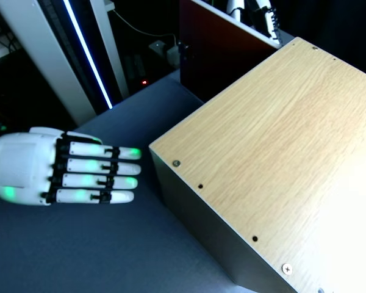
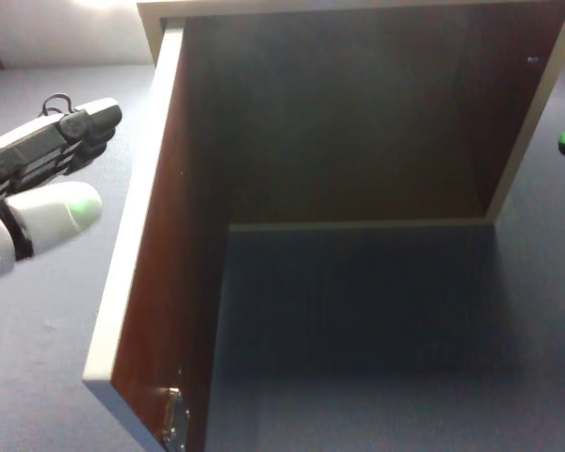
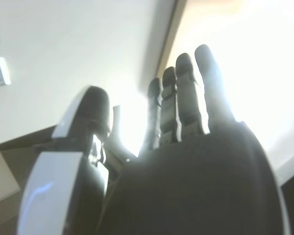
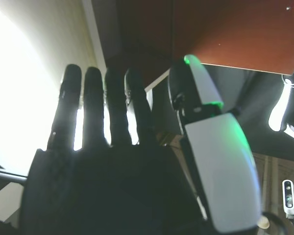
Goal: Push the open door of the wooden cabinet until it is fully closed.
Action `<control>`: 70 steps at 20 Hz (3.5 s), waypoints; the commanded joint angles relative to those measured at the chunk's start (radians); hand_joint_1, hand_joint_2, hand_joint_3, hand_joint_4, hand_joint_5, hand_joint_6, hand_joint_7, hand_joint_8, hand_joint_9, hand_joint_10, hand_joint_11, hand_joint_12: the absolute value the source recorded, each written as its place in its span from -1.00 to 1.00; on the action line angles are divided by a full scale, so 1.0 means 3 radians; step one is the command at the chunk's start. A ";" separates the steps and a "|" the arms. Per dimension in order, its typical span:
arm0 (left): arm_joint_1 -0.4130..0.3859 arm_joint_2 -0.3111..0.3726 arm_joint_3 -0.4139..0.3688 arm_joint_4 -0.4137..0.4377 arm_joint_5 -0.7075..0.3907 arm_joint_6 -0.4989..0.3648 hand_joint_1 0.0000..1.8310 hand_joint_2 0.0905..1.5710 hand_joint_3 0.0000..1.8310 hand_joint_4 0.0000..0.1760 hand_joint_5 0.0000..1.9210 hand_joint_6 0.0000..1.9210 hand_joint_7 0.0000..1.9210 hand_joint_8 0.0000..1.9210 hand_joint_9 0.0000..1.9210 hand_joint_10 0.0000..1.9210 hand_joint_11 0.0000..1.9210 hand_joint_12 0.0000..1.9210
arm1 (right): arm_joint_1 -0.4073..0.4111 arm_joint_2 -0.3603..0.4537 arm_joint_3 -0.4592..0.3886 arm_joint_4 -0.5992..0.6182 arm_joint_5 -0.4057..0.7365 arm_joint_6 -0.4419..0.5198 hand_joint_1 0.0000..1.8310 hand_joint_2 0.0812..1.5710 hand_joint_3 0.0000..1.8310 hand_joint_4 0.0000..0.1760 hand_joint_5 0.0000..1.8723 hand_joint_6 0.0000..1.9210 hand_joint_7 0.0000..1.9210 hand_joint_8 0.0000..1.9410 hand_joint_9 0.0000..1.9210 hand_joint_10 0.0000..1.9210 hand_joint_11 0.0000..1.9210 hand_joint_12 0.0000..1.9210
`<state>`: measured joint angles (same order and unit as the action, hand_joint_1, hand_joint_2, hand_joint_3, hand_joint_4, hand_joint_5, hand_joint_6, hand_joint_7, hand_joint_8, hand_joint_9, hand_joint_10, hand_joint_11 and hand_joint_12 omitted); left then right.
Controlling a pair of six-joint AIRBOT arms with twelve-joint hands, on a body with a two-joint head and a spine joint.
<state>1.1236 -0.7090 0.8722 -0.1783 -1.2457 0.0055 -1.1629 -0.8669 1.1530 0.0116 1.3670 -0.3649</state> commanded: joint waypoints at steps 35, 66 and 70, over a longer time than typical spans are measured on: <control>-0.0341 -0.0229 0.0021 0.0668 -0.0242 -0.0018 -0.80 0.91 -1.00 -1.00 -0.82 -0.99 -0.79 -1.00 -0.79 -1.00 -0.80 -0.95 | 0.0036 -0.0010 0.0014 0.0101 0.0406 0.0062 -0.37 0.74 -1.00 -1.00 -0.58 -0.99 -0.58 -0.99 -0.62 -0.99 -0.85 -0.47; -0.1479 -0.1006 0.0659 0.1337 0.0884 -0.0018 -0.47 0.86 -1.00 -1.00 -0.77 -0.99 -0.77 -0.99 -0.78 -0.99 -0.79 -0.99 | 0.0036 -0.0021 0.0063 0.0221 0.0490 0.0061 -0.41 0.72 -1.00 -1.00 -0.58 -1.00 -0.60 -1.00 -0.67 -1.00 -0.88 -0.57; -0.1607 -0.1111 0.0800 0.1193 0.0929 -0.0018 -0.57 0.85 -1.00 -1.00 -0.83 -1.00 -0.84 -0.99 -0.81 -0.99 -0.78 -0.98 | 0.0035 -0.0024 0.0058 0.0219 0.0491 0.0061 -0.42 0.74 -1.00 -1.00 -0.60 -1.00 -0.62 -1.00 -0.69 -1.00 -0.89 -0.60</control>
<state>0.6506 -1.0447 1.1137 0.1959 -0.8448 0.0051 -1.1629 -0.8730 1.1690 0.0444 1.3922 -0.3553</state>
